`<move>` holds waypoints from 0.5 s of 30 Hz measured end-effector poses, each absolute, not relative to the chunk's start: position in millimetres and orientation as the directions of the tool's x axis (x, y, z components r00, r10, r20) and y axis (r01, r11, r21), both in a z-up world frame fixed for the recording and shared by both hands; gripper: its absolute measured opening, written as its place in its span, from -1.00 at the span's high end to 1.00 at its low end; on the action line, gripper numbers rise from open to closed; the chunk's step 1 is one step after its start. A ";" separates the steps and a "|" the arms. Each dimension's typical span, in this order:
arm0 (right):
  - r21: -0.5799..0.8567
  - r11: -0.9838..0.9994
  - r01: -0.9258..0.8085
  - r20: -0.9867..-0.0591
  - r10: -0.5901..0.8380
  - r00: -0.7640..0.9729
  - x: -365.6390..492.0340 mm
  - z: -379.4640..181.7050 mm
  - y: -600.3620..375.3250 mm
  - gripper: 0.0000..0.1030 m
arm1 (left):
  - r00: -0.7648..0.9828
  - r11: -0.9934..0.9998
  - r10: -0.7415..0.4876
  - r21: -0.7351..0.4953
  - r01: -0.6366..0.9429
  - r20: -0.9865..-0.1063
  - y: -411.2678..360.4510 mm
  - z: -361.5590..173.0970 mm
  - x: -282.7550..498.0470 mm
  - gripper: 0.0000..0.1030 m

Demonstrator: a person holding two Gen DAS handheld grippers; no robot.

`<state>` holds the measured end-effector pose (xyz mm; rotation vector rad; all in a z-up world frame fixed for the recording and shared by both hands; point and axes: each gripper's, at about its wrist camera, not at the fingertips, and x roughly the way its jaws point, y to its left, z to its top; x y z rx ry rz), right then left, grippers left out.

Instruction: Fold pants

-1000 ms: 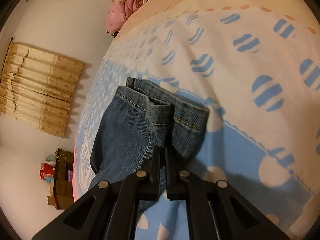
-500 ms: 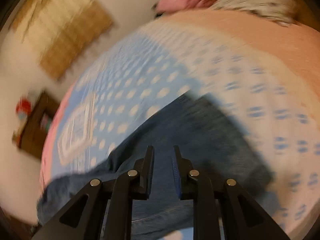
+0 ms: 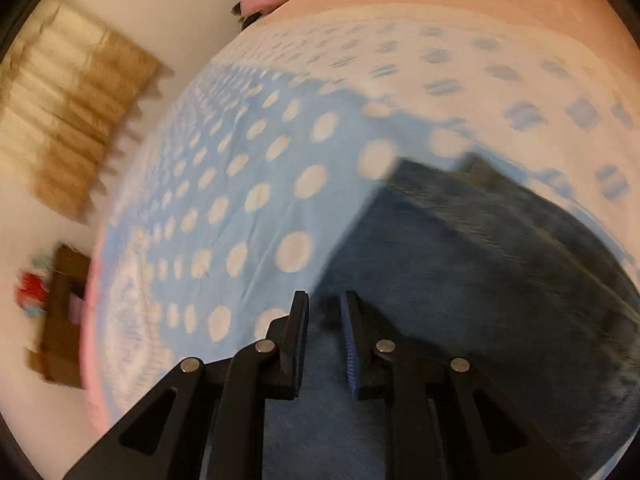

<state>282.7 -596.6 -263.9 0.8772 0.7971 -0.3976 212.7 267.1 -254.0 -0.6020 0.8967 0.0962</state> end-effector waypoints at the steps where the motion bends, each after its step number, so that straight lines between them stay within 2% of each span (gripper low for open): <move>1: 0.512 0.620 0.594 -0.754 -0.008 0.657 273.7 -257.9 -592.7 0.64 | 0.633 0.827 -0.170 -0.459 -0.325 -0.755 267.2 -254.8 213.9 -0.60; 4: 0.552 0.598 0.581 -0.671 -0.097 0.736 196.5 -235.8 -593.7 0.63 | 0.634 0.825 -0.167 -0.459 -0.329 -0.755 266.6 -255.2 216.2 -0.60; 7: 0.612 0.462 0.642 -0.664 -0.142 0.735 129.8 -246.7 -612.6 0.49 | 0.638 0.831 -0.151 -0.447 -0.332 -0.755 263.4 -253.6 217.3 -0.60; 10: 0.635 0.408 0.656 -0.685 -0.096 0.722 115.0 -266.4 -620.4 0.49 | 0.636 0.827 -0.140 -0.443 -0.347 -0.759 259.9 -253.0 217.1 -0.60; 13: 0.694 0.382 0.611 -0.649 -0.037 0.760 119.5 -276.2 -622.3 0.48 | 0.635 0.829 -0.126 -0.433 -0.355 -0.762 255.7 -250.7 214.6 -0.60; 15: 0.663 0.350 0.662 -0.699 -0.029 0.715 130.6 -281.7 -624.4 0.37 | 0.633 0.830 -0.123 -0.429 -0.357 -0.764 255.4 -250.4 211.8 -0.60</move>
